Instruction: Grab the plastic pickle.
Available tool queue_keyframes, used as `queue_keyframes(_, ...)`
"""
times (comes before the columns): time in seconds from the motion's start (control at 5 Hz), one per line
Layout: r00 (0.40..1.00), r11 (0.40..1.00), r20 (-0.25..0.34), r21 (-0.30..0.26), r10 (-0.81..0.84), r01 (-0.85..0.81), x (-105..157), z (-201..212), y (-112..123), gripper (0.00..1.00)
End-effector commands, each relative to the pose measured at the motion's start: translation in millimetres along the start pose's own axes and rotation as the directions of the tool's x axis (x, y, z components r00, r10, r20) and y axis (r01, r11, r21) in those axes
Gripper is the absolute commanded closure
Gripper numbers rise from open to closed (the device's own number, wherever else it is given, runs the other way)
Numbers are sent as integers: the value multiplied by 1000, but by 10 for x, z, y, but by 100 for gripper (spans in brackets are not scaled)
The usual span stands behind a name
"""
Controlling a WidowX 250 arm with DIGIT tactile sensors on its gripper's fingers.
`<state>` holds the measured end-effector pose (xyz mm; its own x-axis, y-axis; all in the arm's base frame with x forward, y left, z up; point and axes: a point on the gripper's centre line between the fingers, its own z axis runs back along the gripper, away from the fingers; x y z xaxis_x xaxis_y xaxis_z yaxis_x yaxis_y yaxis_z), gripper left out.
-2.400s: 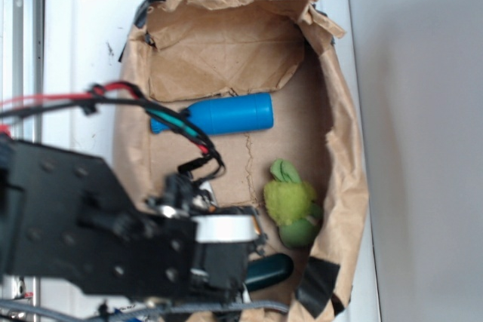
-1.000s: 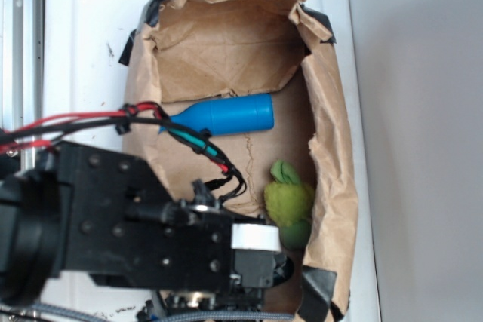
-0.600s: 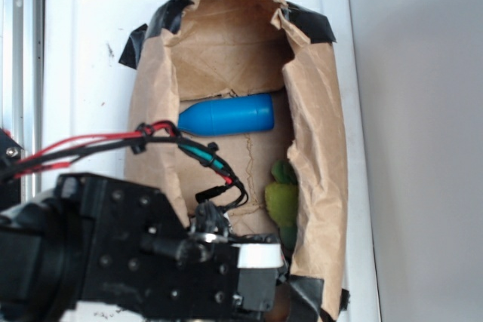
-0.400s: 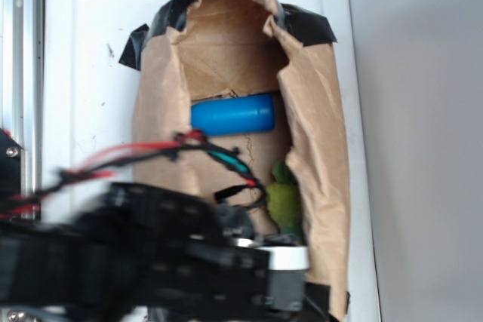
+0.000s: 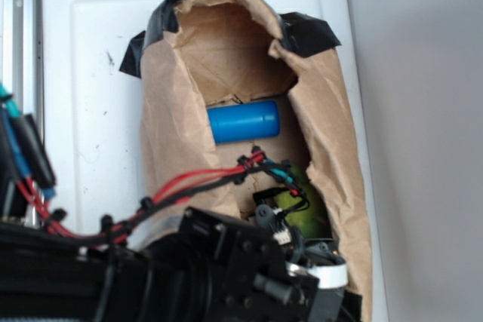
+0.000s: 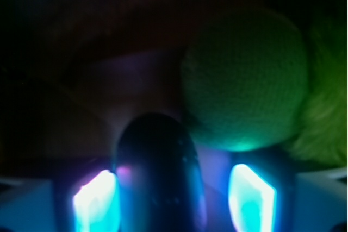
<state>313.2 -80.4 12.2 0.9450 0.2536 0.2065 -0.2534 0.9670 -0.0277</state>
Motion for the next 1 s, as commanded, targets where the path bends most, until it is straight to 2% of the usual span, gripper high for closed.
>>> queue_keyframes(0.0, 1000, 999, 18, -45, 14, -13, 45, 35, 54, 100)
queue_keyframes(0.2, 999, 997, 50, -79, 18, -14, 38, 313, 190, 100)
queue_keyframes(0.4, 999, 997, 35, -75, 31, -29, 68, 639, 386, 100)
queue_keyframes(0.6, 997, 996, 20, -39, 78, -77, 103, 949, 616, 100)
queue_keyframes(0.8, 995, 996, 21, -14, 93, -93, 108, 1118, 749, 100)
